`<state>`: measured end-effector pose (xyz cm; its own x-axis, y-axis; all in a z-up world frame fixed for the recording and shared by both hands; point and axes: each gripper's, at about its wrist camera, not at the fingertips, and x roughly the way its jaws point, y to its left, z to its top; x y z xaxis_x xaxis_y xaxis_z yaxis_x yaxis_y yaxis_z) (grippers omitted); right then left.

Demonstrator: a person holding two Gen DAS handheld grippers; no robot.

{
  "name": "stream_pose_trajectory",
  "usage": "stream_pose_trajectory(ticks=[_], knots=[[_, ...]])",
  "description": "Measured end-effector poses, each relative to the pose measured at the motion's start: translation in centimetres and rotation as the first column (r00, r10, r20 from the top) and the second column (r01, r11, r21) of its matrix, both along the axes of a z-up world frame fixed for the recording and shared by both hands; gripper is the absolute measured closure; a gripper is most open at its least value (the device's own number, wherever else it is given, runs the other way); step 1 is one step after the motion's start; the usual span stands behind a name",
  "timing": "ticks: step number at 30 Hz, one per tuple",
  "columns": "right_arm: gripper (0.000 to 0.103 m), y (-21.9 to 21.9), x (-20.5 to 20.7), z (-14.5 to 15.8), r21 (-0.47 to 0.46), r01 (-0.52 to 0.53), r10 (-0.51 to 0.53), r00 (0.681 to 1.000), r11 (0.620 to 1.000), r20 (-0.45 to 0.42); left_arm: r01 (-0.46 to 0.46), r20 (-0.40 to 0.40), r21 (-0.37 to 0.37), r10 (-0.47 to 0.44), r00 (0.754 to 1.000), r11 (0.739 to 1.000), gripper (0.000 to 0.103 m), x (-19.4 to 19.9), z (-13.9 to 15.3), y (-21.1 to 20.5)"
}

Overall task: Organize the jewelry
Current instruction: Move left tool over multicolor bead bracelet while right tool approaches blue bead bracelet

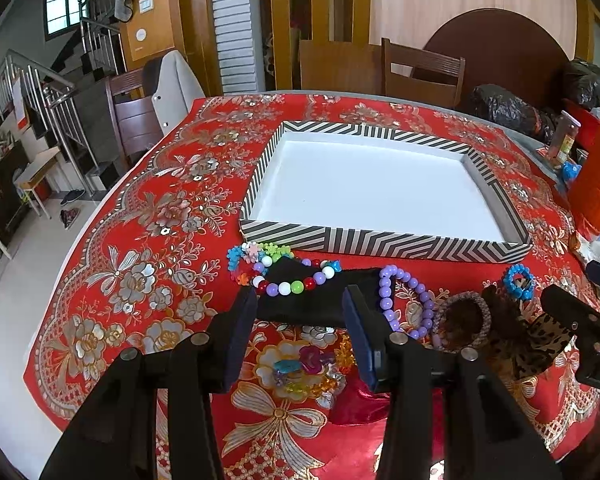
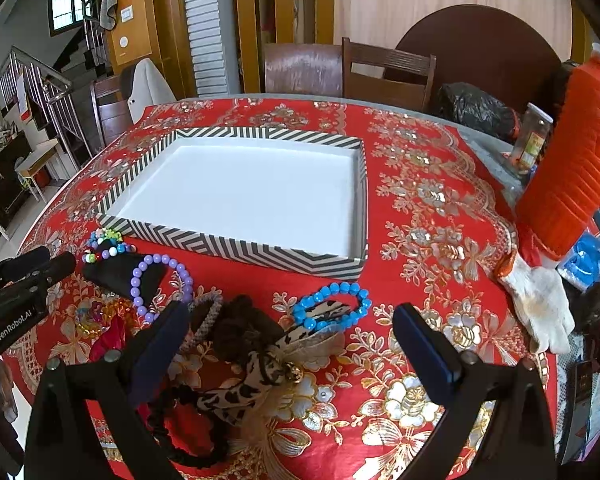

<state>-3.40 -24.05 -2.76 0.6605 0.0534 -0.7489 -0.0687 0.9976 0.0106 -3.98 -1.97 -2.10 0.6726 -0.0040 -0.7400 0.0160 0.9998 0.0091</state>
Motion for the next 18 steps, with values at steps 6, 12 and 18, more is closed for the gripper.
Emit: stream_pose_trajectory(ticks=[6,12,18], knots=[[0.0,-0.6,0.4,-0.4,0.008,0.006,-0.006,1.0,1.0,-0.014,-0.005,-0.027,-0.033,0.004,1.0,0.999,0.054,0.6,-0.3,1.2],[0.0,-2.3,1.0,-1.1,0.036,0.026,-0.025,0.999,0.999,-0.04,-0.032,-0.071,-0.089,0.025,0.997,0.995,0.054,1.2,-0.7,3.8],[0.0,-3.6,1.5,-1.7,0.051,0.05,-0.046,0.997,0.997,-0.065,-0.074,-0.1,-0.138,0.061,0.993,0.988,0.054,1.7,-1.0,6.0]])
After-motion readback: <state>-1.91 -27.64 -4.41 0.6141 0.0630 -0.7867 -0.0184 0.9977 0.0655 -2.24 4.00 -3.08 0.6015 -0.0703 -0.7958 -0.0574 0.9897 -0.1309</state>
